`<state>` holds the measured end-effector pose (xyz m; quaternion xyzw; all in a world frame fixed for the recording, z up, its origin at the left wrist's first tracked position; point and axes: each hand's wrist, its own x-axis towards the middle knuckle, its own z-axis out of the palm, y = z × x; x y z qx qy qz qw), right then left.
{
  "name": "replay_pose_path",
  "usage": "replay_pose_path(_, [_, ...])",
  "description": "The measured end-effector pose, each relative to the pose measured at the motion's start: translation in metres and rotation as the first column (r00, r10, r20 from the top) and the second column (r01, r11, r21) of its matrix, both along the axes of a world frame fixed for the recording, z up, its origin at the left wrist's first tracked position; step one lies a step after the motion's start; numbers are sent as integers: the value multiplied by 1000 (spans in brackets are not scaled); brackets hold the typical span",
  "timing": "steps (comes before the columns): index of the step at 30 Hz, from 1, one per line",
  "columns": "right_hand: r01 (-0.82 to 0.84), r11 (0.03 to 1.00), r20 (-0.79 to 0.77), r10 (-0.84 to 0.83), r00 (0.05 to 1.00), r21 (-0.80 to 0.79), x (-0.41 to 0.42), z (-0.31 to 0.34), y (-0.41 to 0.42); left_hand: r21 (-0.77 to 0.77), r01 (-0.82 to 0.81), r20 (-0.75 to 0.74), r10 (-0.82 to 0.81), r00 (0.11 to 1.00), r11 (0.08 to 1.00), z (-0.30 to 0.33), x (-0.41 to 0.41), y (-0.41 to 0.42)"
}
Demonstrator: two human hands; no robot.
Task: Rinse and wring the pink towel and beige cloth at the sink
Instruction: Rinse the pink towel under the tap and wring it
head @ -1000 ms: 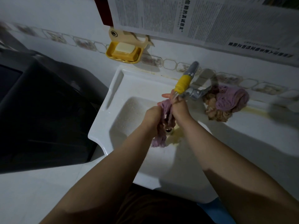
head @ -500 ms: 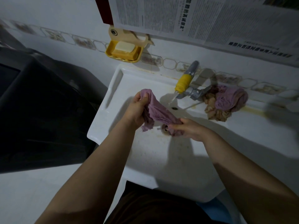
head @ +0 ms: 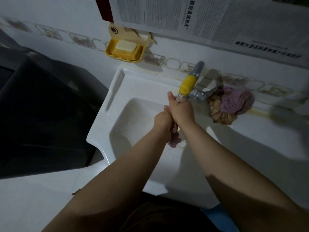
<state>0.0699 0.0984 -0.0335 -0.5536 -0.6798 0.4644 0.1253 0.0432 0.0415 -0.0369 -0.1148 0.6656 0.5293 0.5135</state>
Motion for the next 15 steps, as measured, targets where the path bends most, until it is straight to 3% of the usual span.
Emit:
replay_pose_path(2, [25,999,-14,-25,1000,-27,0,-3,-2,15,17,-39,-16,999,1000,-4,-9,-1])
replay_pose_path(5, [-94,995,40,94,995,13,2,-11,-26,42,-36,-54,38,998,998,-10,-26,-5])
replay_pose_path(8, [-81,996,121,84,989,-34,7,-8,1,-42,57,-132,-62,989,997,-10,-6,1])
replay_pose_path(13, [4,994,-31,-8,999,-111,11,-8,-20,-125,76,-257,-106,961,989,5,-27,3])
replay_pose_path(15, [-34,995,-43,30,999,-89,13,-7,-31,-120,62,-199,-86,976,991,9,-34,1])
